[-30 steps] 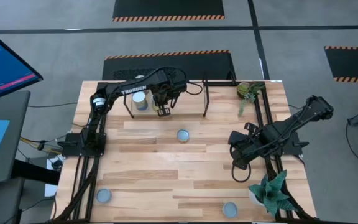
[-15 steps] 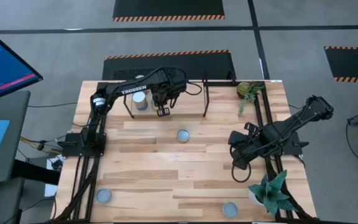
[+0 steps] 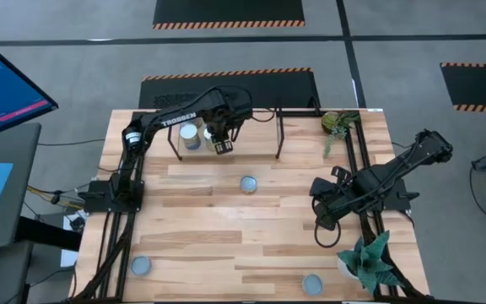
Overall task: Pick and place cans onto a shelf
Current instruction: Put the canned carrots on the shelf, then move the cans to the middle of the table
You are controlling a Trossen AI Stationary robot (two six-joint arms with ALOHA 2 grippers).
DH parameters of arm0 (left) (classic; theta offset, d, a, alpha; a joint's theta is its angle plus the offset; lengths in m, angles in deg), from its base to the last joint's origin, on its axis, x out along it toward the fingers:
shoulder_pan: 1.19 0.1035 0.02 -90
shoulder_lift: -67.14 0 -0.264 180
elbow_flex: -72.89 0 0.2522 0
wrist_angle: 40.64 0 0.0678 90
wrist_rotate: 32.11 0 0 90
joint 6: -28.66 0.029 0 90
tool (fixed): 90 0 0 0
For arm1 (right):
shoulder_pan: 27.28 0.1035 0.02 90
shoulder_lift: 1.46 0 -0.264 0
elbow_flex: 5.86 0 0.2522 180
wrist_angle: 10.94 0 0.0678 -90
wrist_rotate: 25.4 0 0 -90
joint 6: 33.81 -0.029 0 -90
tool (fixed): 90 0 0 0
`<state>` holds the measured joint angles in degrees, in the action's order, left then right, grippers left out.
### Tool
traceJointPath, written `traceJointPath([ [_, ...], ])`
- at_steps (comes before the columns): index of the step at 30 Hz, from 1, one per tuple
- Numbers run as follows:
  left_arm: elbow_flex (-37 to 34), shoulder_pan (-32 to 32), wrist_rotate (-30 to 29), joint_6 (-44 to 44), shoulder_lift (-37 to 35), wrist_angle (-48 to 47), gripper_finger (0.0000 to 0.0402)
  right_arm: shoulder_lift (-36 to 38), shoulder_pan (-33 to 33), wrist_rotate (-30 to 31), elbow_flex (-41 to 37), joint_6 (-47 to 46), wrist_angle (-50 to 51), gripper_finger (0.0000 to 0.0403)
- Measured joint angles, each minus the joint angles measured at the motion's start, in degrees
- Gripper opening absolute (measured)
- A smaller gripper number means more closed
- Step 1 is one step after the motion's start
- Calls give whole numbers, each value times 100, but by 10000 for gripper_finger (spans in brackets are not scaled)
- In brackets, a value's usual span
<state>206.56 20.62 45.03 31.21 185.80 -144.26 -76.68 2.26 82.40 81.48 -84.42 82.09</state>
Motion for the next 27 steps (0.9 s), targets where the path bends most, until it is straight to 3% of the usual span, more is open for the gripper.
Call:
traceJointPath([
  [5,736,-242,961,-729,-178,-4,110,3,0,0,0,-5,-38,30],
  [9,724,-720,2149,-1075,-506,-4,110,4,12,0,0,-44,-46,28],
  [13,147,-1585,2150,-1127,-997,-26,110,4,122,-12,0,-53,-40,28],
  [16,-631,-2367,1756,-1513,-1484,-13,110,4,266,-14,0,-57,-18,29],
  [19,-1643,-3199,1392,-2593,-2037,-3,110,4,393,-13,0,-57,-21,27],
  [22,-2625,-4000,1347,-4333,-2542,147,110,4,462,-10,0,-64,-68,25],
  [27,-3676,-5129,2321,-7278,-2885,447,110,4,450,-7,0,-237,-151,27],
])
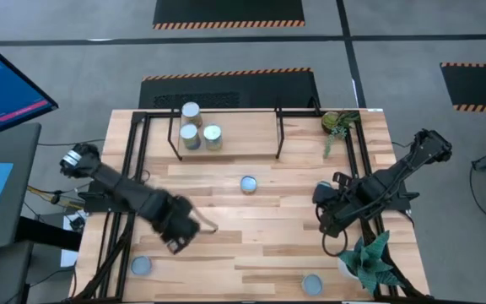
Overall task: Pick and place cans onto a shelf
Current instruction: Move the cans to the middle of the table
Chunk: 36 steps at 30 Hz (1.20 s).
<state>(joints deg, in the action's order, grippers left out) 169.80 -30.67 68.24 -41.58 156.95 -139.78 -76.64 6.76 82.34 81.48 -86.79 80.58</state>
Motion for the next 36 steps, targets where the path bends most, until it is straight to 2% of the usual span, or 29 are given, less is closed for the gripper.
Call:
traceJointPath([
  [4,-410,-811,643,-1384,27,149,106,0,0,2,0,-12,-35,28],
  [6,-670,-1150,873,-1976,27,512,95,0,0,2,0,-12,-35,27],
  [11,-1290,-1733,1257,-2819,27,1309,25,-2,0,9,0,-12,-35,25],
  [16,-1828,-1945,1602,-3126,29,2010,2,-2,0,11,0,-11,-39,28],
  [22,-2413,-2041,1404,-3536,29,2945,0,-2,0,11,0,-10,-39,25],
  [27,-2803,-2082,1384,-3794,33,3145,0,-2,0,4,0,-10,-37,27],
  [36,-3230,-2195,1532,-3574,33,3554,0,-2,11,-132,0,-8,-13,24],
])
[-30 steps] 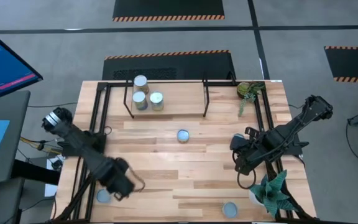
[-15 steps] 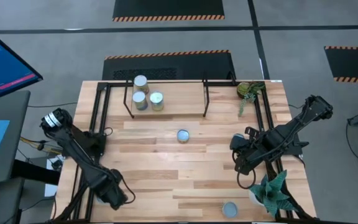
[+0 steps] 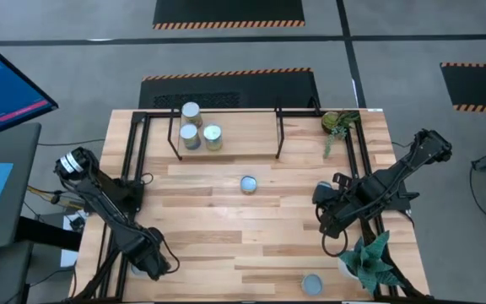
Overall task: Pick and place cans onto a shelf
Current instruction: Move the cans to the middle of the table
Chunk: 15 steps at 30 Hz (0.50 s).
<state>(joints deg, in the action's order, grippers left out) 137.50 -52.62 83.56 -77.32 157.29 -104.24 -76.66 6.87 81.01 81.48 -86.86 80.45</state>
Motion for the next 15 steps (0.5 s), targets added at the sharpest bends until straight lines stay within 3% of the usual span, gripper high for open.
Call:
traceJointPath([
  [8,-115,68,-119,142,2,140,0,-2,2,-5,0,4,23,28],
  [15,-161,708,-730,728,1,135,0,-2,0,-5,0,11,23,24],
])
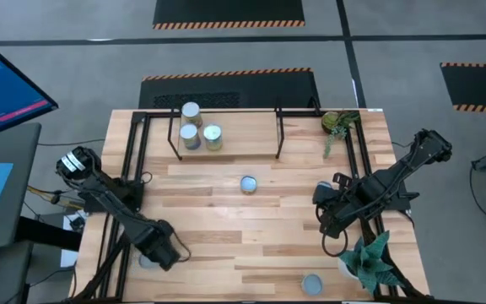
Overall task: Pick and place cans onto a shelf
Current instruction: Move the cans to the middle of the table
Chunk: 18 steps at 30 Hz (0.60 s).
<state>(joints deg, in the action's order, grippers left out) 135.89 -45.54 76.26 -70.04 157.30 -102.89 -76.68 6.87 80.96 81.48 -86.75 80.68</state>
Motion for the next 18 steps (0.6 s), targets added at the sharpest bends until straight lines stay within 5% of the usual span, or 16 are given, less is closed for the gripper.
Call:
traceJointPath([
  [18,527,3232,-2337,3705,14,1388,0,0,0,-4,0,-59,-12,24],
])
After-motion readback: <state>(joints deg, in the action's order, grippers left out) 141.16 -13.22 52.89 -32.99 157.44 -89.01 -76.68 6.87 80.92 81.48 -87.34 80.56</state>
